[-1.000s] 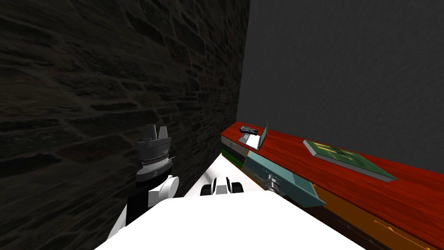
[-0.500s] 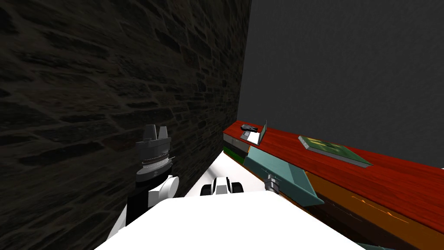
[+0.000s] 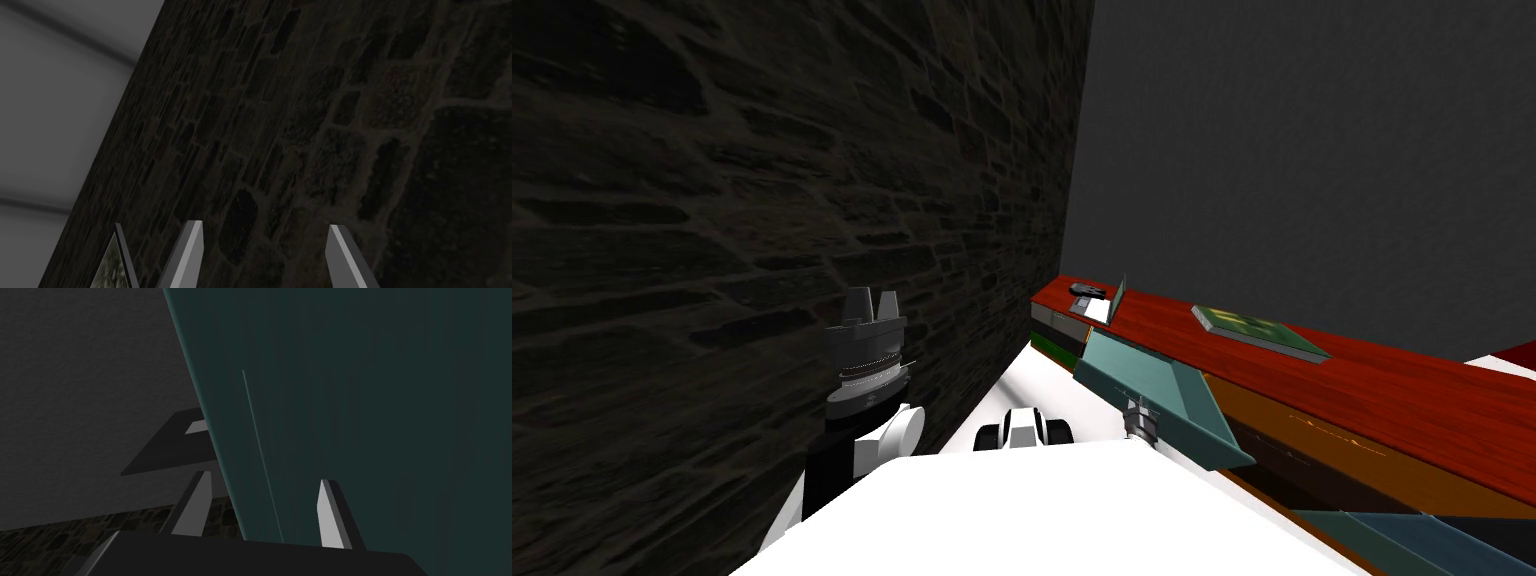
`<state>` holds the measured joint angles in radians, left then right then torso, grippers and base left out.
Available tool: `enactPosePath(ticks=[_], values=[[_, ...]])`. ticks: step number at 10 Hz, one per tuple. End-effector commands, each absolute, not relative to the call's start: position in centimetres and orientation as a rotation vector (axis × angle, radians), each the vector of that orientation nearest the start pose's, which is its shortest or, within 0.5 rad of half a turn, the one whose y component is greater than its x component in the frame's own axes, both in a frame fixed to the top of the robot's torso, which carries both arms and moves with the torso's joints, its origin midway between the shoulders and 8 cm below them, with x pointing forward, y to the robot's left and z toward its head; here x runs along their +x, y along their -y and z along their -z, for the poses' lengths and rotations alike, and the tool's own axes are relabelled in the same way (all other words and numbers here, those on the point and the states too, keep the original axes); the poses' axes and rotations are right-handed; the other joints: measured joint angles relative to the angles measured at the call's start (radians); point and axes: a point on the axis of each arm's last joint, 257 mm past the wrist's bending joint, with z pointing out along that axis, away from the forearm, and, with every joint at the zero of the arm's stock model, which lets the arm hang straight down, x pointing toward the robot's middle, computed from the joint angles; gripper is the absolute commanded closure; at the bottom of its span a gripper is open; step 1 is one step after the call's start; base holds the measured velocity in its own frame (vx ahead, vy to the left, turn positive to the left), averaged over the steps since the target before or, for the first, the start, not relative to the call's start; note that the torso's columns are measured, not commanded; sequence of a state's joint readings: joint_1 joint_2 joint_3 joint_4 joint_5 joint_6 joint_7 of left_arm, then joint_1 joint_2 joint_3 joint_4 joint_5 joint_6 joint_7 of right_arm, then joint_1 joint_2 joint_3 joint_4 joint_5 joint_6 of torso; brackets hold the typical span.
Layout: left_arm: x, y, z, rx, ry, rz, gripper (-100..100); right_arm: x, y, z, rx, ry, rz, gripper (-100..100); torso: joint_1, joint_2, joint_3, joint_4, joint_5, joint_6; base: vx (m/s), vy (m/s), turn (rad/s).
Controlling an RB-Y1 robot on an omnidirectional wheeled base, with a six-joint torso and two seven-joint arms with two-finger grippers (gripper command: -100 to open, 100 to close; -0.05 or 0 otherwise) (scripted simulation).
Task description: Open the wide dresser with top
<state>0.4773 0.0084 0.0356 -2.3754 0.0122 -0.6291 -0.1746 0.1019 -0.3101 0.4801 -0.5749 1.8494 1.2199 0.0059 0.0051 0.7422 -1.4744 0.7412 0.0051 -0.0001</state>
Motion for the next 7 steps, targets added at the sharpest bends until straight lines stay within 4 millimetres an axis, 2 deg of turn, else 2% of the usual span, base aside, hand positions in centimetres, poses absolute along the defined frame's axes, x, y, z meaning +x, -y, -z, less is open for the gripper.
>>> enactPosePath(ticks=[1, 2, 4, 7], values=[[29.6, -27.7, -9.4, -0.404, -0.47, 1.164, 0, 28.7, 50.5, 43.6, -0.55, -1.771, 1.529, -100, -0.006, -0.006, -0.003, -0.003, -0.004, 0.0, -0.045, 0.068, 0.014], [29.6, -27.7, -9.4, -0.404, -0.47, 1.164, 0, 29.5, 51.7, 43.2, -0.547, -1.774, 1.53, -100, -0.007, -0.009, -0.005, -0.003, -0.004, 0.0, -0.059, 0.074, 0.031], [29.6, -27.7, -9.4, -0.404, -0.47, 1.164, 0, 29.5, 51.7, 43.2, -0.547, -1.774, 1.53, -100, -0.007, -0.005, -0.002, -0.003, -0.005, 0.0, -0.035, 0.03, 0.004], [29.6, -27.7, -9.4, -0.404, -0.47, 1.164, 0, 31.9, 54.9, 41.6, -0.537, -1.781, 1.53, -100, -0.003, -0.002, 0.0, -0.003, -0.004, 0.0, -0.065, 0.063, 0.026]])
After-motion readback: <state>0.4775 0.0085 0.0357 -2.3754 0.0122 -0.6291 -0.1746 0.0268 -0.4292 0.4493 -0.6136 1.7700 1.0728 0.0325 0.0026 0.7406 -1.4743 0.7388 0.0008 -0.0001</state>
